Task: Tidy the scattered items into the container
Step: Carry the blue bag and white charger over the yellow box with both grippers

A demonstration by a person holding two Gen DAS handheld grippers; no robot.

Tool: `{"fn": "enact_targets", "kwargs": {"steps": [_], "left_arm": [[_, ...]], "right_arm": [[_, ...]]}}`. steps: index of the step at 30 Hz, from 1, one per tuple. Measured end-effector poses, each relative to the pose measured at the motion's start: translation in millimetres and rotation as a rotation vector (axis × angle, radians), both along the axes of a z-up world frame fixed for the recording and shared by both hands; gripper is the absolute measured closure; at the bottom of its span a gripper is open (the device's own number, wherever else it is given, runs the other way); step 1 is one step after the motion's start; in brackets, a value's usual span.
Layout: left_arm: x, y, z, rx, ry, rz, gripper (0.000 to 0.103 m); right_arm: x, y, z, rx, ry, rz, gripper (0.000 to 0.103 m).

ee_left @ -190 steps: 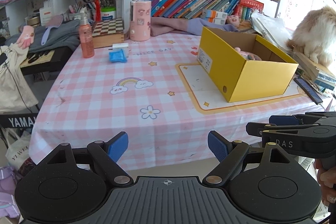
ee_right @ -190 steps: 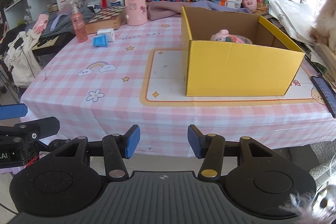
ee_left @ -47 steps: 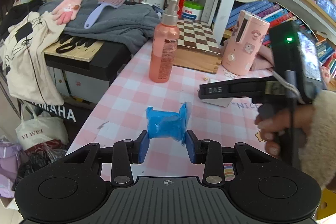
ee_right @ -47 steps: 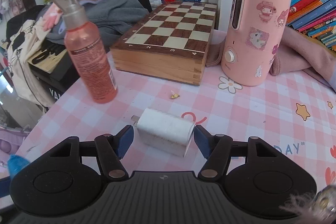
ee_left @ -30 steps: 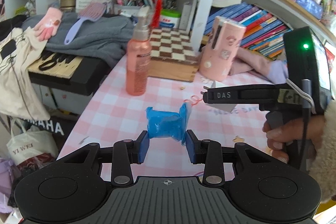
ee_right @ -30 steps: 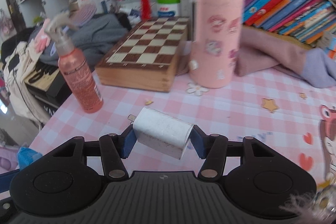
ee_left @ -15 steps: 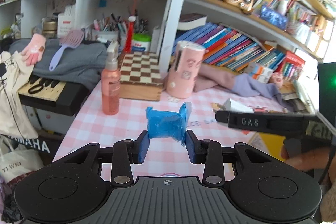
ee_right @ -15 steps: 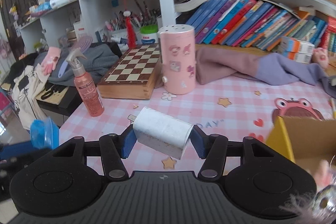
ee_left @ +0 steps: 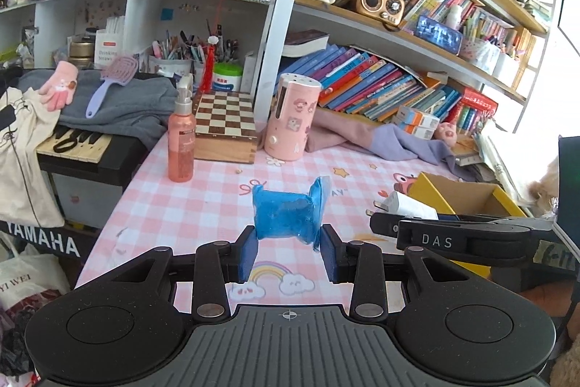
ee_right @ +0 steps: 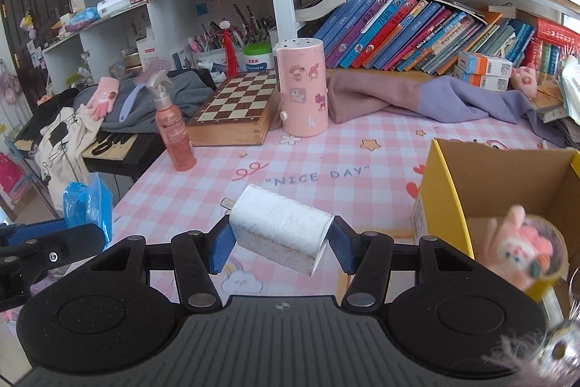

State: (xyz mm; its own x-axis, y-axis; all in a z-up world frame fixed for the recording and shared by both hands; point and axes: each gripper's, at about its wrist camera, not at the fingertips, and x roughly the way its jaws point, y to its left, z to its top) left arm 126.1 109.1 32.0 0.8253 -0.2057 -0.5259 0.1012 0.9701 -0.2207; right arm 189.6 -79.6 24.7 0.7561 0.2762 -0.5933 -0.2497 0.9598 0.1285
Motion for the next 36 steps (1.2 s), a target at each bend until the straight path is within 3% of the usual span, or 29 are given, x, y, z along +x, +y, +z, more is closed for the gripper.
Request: {"fn": "enact_targets", "kwargs": {"steps": [20, 36], "left_arm": [[-103, -11, -3, -0.021, 0.038, -0.079, 0.068], [-119, -46, -6, -0.021, 0.054, -0.26, 0.068]], "right_arm": [[-143, -15, -9, -0.006, 0.033, -0.057, 0.049], [-197, -49, -15, 0.0, 0.059, -0.219, 0.049]]}}
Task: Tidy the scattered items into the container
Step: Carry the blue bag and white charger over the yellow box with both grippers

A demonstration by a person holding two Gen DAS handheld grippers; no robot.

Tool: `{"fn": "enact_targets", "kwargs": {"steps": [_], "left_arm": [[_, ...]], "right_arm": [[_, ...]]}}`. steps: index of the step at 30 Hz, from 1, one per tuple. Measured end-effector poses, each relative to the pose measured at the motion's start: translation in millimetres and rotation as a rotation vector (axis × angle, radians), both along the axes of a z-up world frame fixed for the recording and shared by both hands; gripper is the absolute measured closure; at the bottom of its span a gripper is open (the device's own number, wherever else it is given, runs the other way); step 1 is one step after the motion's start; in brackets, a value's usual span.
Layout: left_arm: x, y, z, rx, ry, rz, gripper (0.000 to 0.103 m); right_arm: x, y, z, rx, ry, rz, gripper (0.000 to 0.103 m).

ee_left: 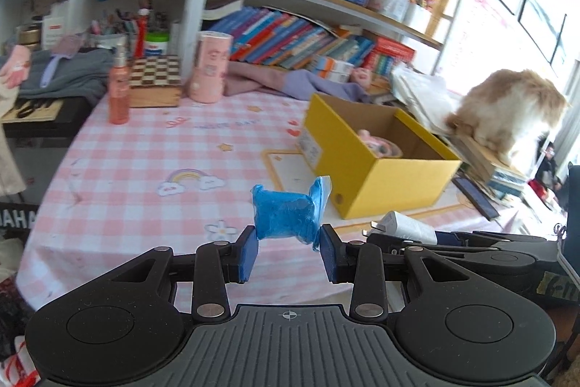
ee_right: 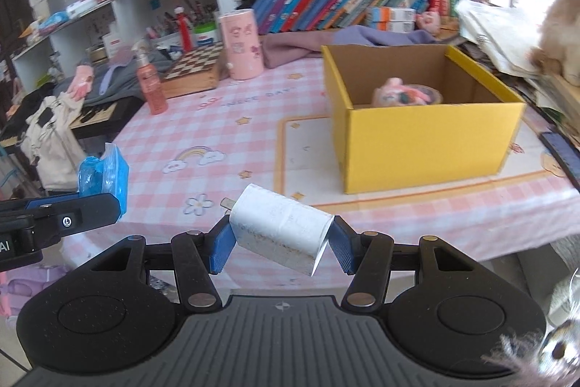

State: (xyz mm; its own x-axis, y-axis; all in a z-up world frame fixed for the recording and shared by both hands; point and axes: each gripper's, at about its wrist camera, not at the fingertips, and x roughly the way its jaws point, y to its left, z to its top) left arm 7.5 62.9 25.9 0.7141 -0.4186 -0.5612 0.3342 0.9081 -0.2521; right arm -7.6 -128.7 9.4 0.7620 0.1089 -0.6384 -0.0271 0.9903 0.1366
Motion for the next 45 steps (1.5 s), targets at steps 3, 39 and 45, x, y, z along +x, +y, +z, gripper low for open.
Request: {"fn": "enact_targets", "kwargs": {"steps": [3, 39, 45], "left_arm": [[2, -8, 0, -0.004, -0.003, -0.034, 0.068], [38, -110, 8, 0.007, -0.04, -0.237, 0.068], [48, -131, 13, 0.015, -0.073, -0.242, 0.068]], "right_arm": [[-4, -8, 0, -0.005, 0.002, -0.034, 0.049], [1, -105, 4, -0.002, -0.016, -0.211, 0.049], [11, -127, 7, -0.002, -0.038, -0.218, 0.049]]}}
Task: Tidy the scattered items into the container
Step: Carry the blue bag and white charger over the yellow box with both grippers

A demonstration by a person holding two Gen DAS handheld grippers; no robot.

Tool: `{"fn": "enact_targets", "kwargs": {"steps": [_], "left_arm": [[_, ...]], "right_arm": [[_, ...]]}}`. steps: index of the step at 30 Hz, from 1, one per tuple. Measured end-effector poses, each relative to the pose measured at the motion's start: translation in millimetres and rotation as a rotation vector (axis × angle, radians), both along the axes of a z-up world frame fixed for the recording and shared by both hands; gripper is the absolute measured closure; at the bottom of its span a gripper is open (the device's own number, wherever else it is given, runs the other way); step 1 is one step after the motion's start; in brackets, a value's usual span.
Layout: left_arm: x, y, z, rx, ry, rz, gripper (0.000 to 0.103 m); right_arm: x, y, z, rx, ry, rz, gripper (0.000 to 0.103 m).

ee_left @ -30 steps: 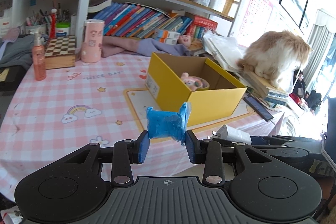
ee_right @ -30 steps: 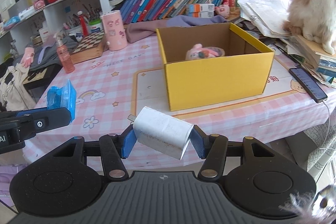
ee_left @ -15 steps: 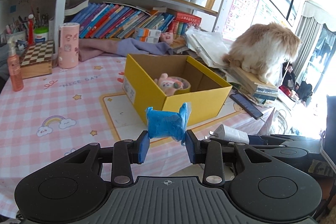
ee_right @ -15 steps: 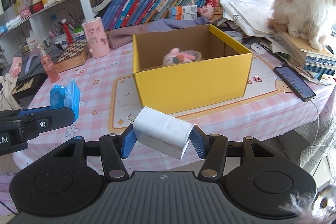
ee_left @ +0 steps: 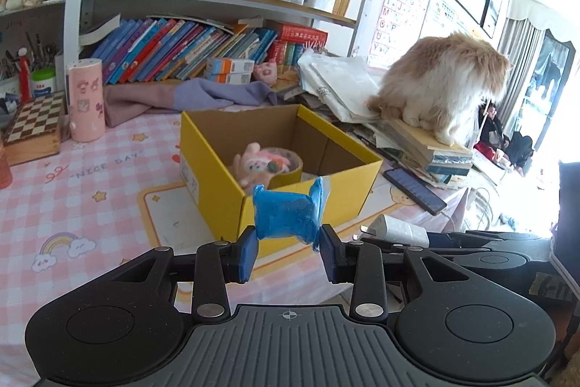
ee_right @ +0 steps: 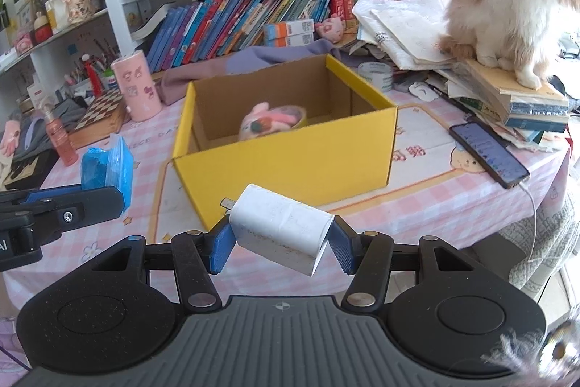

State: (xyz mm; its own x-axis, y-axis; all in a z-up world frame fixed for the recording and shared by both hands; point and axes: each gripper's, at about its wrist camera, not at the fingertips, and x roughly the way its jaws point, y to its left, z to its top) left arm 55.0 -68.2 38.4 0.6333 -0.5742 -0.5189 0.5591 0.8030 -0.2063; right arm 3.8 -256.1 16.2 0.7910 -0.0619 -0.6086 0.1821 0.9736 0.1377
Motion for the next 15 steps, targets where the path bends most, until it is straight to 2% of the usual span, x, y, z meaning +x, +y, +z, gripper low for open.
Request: {"fn": "enact_targets", "kwargs": {"steps": [15], "left_arm": [[48, -65, 11, 0.016, -0.037, 0.004, 0.068]], "right_arm": [[48, -58, 19, -0.044, -0.086, 0.054, 0.049]]}}
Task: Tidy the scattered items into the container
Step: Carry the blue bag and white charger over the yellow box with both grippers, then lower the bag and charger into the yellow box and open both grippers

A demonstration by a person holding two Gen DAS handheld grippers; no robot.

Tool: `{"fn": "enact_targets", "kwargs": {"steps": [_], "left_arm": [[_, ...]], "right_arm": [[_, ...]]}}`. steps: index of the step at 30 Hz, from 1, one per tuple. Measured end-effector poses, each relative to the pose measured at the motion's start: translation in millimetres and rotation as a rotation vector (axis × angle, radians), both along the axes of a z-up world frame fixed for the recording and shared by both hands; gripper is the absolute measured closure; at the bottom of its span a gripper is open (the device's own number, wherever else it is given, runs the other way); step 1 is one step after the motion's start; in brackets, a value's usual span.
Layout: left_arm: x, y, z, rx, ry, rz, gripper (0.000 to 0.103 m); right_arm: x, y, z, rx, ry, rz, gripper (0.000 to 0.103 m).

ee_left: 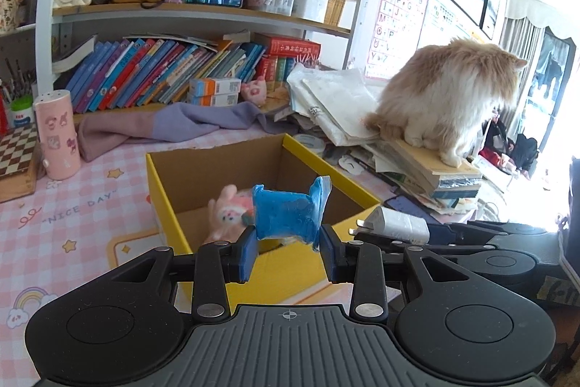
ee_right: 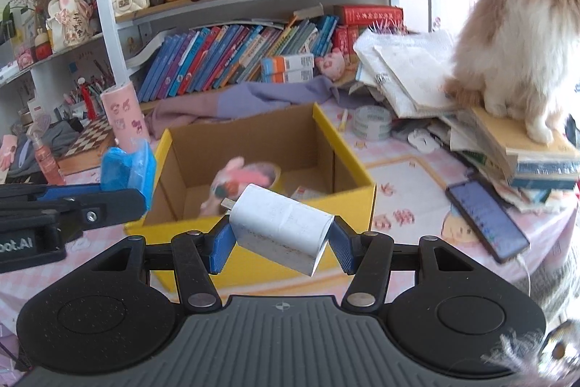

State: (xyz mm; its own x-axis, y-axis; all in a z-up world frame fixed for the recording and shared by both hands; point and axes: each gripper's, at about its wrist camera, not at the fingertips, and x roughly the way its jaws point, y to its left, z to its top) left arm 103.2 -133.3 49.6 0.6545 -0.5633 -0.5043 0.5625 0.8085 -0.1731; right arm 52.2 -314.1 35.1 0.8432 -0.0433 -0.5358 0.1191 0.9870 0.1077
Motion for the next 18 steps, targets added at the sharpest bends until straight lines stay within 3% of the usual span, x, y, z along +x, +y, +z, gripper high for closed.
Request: {"fn": "enact_targets", "kwargs": {"steps": [12, 18], "left_arm": [[40, -33, -1, 0.077, -0.004, 0.071, 0.069], [55, -41, -8, 0.13, 0.011, 0.115, 0.069]], "right_arm": [[61, -19, 7, -0.072, -0.064, 0.114, 0.049], [86, -23, -6, -0.099, -0.019, 0.184, 0.049]]}}
